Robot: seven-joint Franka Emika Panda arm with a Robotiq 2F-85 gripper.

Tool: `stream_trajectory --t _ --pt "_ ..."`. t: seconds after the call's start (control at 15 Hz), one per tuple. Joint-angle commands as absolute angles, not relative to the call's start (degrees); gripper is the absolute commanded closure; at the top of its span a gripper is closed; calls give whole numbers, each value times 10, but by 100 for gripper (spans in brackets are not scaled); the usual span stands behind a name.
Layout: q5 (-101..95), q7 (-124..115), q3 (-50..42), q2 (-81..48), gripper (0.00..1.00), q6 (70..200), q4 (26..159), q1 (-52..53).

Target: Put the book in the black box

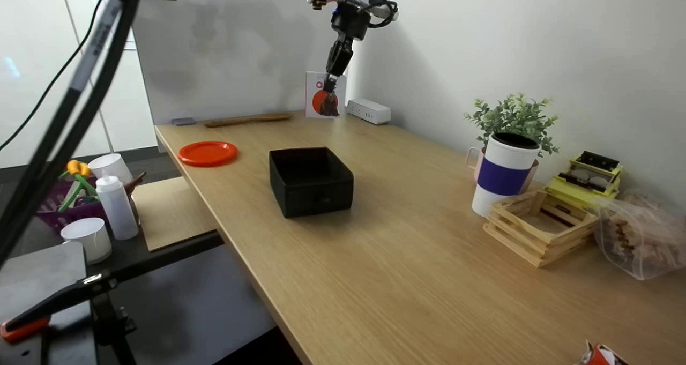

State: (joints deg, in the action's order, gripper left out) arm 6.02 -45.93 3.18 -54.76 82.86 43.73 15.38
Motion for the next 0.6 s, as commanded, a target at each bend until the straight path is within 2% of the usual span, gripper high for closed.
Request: stream_trajectory --t 0.0,0.53 --pt "69 -435 40 -498 96 789 513 143" --pt "60 -403 35 -472 96 768 594 137"
